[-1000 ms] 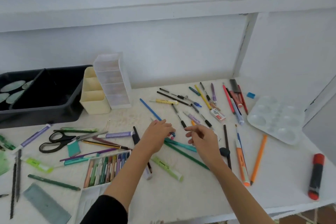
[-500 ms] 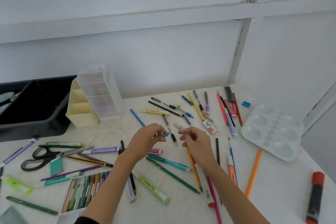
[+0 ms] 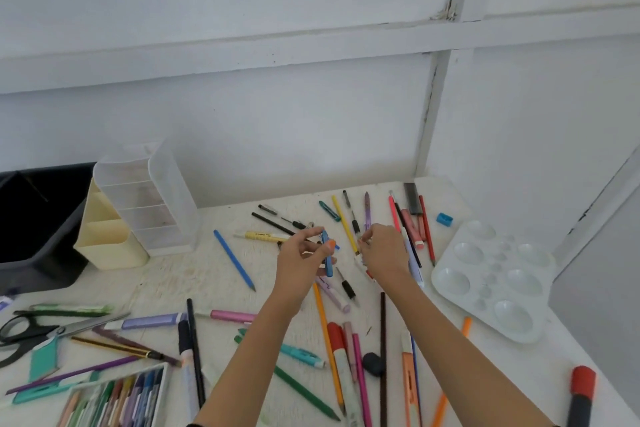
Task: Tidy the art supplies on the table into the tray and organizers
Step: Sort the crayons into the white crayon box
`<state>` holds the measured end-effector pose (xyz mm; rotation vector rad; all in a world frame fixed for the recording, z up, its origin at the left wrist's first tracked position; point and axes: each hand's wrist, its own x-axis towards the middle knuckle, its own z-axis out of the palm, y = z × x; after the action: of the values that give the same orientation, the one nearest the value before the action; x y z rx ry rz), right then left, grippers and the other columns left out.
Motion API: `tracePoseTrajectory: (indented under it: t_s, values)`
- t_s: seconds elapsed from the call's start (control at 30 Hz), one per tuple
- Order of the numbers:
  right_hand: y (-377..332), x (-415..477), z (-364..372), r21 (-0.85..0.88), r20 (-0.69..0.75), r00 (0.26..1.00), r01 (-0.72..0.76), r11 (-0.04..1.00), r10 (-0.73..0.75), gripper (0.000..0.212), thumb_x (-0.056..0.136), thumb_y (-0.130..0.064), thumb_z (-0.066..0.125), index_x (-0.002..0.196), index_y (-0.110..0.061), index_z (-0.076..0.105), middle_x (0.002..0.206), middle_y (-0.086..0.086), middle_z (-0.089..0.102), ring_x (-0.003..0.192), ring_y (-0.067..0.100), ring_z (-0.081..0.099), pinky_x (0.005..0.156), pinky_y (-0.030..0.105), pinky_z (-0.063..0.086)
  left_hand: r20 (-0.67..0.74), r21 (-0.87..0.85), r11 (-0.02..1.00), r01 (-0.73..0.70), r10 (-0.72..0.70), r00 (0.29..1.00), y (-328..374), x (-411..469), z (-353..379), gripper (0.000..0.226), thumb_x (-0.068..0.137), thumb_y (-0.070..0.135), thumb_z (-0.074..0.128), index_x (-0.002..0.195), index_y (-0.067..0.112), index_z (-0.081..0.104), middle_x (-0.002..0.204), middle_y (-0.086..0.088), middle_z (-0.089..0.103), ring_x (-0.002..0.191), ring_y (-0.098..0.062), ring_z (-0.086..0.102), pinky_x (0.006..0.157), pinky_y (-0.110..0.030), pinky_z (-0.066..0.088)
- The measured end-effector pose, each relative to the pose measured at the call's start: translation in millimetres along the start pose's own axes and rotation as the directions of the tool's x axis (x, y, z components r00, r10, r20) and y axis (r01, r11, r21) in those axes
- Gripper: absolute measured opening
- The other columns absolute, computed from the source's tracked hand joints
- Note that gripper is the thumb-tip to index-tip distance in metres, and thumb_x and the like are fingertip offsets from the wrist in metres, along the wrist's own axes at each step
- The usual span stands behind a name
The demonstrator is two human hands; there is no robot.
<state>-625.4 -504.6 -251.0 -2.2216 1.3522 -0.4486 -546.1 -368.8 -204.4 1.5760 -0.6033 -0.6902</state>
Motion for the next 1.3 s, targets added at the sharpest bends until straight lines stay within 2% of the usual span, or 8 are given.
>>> tracePoseTrajectory:
  t_s: [0.17, 0.3, 0.37, 0.47, 0.73, 0.9, 1.13, 1.3]
  values:
    - [-6.7, -2.0, -4.1, 0.068, 0.009, 0.997, 0.081, 0.994, -0.082, 0.017, 0.092, -0.015, 0.056, 0.107, -0.009, 0.059, 0.096, 0.012, 0.063, 0.083, 0.024, 0.062, 0.073, 0.036, 0.053, 0.02, -0.038, 0.997, 0.074, -0.073, 0.997, 2.2, -6.0, 0.7, 0.027, 0.091, 0.006, 0.057, 0.118, 0.012, 0.056, 0.099, -0.019, 0.065, 0.075, -0.014, 0.068, 0.06, -0.021, 0.055]
    - [-30.5, -28.4, -12.1, 0.265, -0.104, 0.988, 0.142, 0.954, -0.118, 0.022, 0.089, -0.013, 0.058, 0.109, -0.006, 0.063, 0.094, 0.007, 0.055, 0.071, 0.011, 0.053, 0.063, 0.014, 0.039, -0.002, -0.102, 0.987, 0.127, -0.128, 0.992, 3.2, -18.7, -18.0, 0.026, 0.093, 0.004, 0.054, 0.117, 0.011, 0.055, 0.099, -0.018, 0.066, 0.077, -0.015, 0.069, 0.058, -0.021, 0.055]
    - [-47.1, -49.2, -13.6, 0.445, -0.031, 0.996, 0.091, 0.891, -0.087, 0.021, 0.088, -0.013, 0.06, 0.107, -0.006, 0.066, 0.084, 0.007, 0.062, 0.062, 0.005, 0.053, 0.059, 0.008, 0.04, -0.027, -0.14, 0.978, 0.157, -0.162, 0.986, 3.2, -27.9, -32.4, 0.028, 0.092, 0.003, 0.055, 0.118, 0.012, 0.054, 0.097, -0.017, 0.067, 0.077, -0.016, 0.069, 0.059, -0.023, 0.056]
    - [-71.1, -84.8, -10.3, 0.68, 0.185, 0.982, -0.092, 0.727, -0.048, 0.018, 0.088, -0.012, 0.061, 0.104, -0.007, 0.067, 0.073, 0.01, 0.067, 0.061, 0.013, 0.06, 0.061, 0.022, 0.054, -0.049, -0.149, 0.975, 0.164, -0.173, 0.984, 2.0, -46.5, -60.1, 0.03, 0.09, 0.003, 0.058, 0.118, 0.011, 0.054, 0.095, -0.016, 0.068, 0.078, -0.017, 0.068, 0.061, -0.024, 0.057]
    - [-122.5, -183.8, 25.0, 0.796, 0.295, 0.952, -0.199, 0.571, -0.078, 0.013, 0.087, -0.007, 0.064, 0.099, -0.009, 0.065, 0.071, 0.012, 0.068, 0.057, 0.012, 0.065, 0.055, 0.018, 0.051, -0.102, -0.139, 0.984, 0.109, -0.124, 0.987, -15.9, -111.1, -153.9, 0.031, 0.089, 0.001, 0.058, 0.119, 0.009, 0.057, 0.091, -0.019, 0.067, 0.086, -0.027, 0.069, 0.063, -0.028, 0.057]
    - [-147.7, -239.7, 51.1, 0.805, 0.264, 0.955, -0.14, 0.577, -0.136, 0.014, 0.084, -0.007, 0.068, 0.098, -0.01, 0.066, 0.08, 0.014, 0.071, 0.062, 0.017, 0.068, 0.059, 0.021, 0.054, -0.176, -0.067, 0.995, 0.081, -0.091, 0.98, -24.4, -158.8, -203.2, 0.027, 0.086, 0.003, 0.063, 0.109, 0.017, 0.063, 0.082, -0.01, 0.07, 0.078, -0.016, 0.069, 0.06, -0.019, 0.054]
    - [-168.4, -303.6, 77.6, 0.765, 0.246, 0.933, -0.021, 0.644, -0.262, 0.015, 0.081, -0.003, 0.071, 0.095, -0.006, 0.067, 0.068, 0.012, 0.07, 0.06, 0.019, 0.068, 0.062, 0.028, 0.058, -0.219, 0.004, 0.997, 0.083, -0.08, 0.972, -45.8, -207.1, -258.4, 0.027, 0.087, 0.003, 0.062, 0.111, 0.016, 0.064, 0.076, -0.007, 0.063, 0.074, -0.015, 0.064, 0.058, -0.02, 0.053]
    - [-176.5, -324.6, 92.0, 0.64, 0.189, 0.919, 0.151, 0.753, -0.346, 0.016, 0.077, -0.009, 0.075, 0.091, -0.016, 0.069, 0.068, -0.003, 0.067, 0.061, 0.0, 0.061, 0.059, 0.012, 0.047, -0.226, 0.022, 0.992, 0.121, -0.113, 0.967, -60.6, -224.9, -276.0, 0.028, 0.087, 0.003, 0.062, 0.111, 0.016, 0.063, 0.083, -0.013, 0.055, 0.075, -0.016, 0.06, 0.054, -0.015, 0.05]
